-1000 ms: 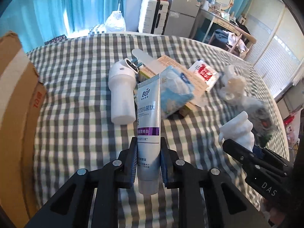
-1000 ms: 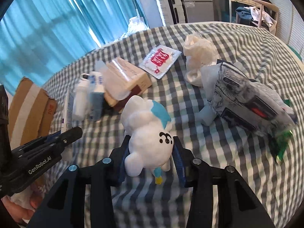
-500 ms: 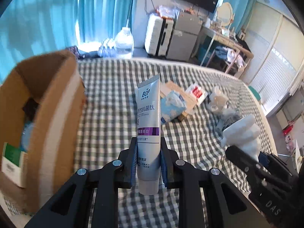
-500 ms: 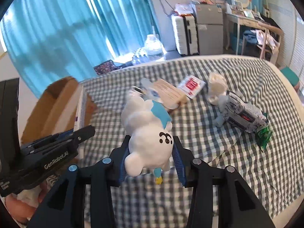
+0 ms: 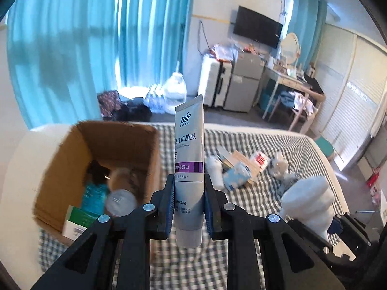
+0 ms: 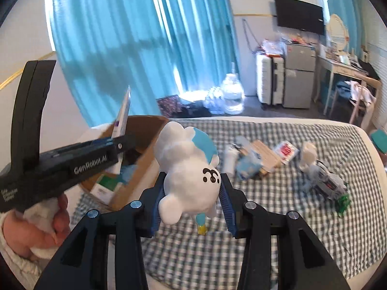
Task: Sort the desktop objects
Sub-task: 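Carry the toothpaste tube and white plush toy into the cardboard box, release both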
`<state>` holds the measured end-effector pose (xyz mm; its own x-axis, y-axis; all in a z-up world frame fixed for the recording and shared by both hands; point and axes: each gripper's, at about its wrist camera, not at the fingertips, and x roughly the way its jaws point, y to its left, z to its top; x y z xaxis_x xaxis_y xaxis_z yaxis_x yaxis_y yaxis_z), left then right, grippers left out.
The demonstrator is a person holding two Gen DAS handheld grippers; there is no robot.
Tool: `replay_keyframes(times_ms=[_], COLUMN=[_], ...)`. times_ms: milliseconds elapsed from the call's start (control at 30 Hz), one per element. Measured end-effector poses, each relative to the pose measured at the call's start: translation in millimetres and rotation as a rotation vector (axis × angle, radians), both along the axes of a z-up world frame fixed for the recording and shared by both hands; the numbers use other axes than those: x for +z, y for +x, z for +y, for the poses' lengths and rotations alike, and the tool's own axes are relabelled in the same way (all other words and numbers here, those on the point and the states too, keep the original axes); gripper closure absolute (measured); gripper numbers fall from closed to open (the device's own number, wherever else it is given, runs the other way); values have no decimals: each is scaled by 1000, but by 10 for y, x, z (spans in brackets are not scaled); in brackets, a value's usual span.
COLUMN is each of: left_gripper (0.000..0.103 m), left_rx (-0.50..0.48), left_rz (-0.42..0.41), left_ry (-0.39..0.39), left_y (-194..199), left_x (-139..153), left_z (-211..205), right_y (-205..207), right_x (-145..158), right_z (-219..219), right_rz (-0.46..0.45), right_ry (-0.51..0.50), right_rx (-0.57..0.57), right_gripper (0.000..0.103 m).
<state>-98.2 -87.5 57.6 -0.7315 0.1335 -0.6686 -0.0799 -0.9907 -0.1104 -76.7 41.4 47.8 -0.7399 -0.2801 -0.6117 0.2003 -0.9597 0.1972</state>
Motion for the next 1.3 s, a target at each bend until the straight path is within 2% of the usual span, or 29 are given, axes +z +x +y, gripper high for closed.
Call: replay_keyframes(times_ms=[167, 300, 533, 700, 967, 1067, 1100, 1133, 1167, 1200, 1233, 1267, 1300], left_gripper=[82, 82, 82, 82, 82, 82, 80, 77, 62, 48, 23, 17, 17], left_rx=[48, 82, 145, 178, 192, 182, 180, 178, 178, 182, 192, 202, 209], left_rz=[11, 0, -75, -148, -274, -309, -315, -313, -304, -294, -288, -279, -264], left_ry=[-25, -38, -39, -36, -37, -43, -34, -24, -28, -42, -62, -68, -70], left_y=[-35, -131, -378, -649, -1048, -1151, -1166, -1176, -1168, -1158, -1139, -1118, -1086], left_x=[152, 81, -310, -681, -1266, -1385, -1388, -1368, -1338, -1314, -1289, -1267, -1240], left_z=[-386, -681, -1212, -1493, -1737, -1762, -1772, -1778, -1775, -1766, -1746, -1732, -1720], right_y=[-4, -112, -500, -990, -1697, -1864, -1901, -1936, -1963, -1968, -1975, -1966, -1944], right_x=[136, 124, -97, -341, -724, -798, -811, -814, -801, -781, -757, -730, -696], right_z=[-270, -514, -985, -1321, -1654, -1695, -1687, -1669, -1627, -1595, -1575, -1549, -1507], right_rz=[30, 24, -32, -96, -195, -207, -205, -202, -193, -184, -175, -167, -156], right_ry=[1, -22, -32, -49, -91, -91, -94, -107, -131, -142, -151, -157, -161], right_rx=[56, 116, 201, 236, 221, 211, 199, 188, 168, 153, 140, 131, 125], right_gripper=[62, 62, 62, 62, 62, 61, 55, 49, 37, 33, 33, 33, 33])
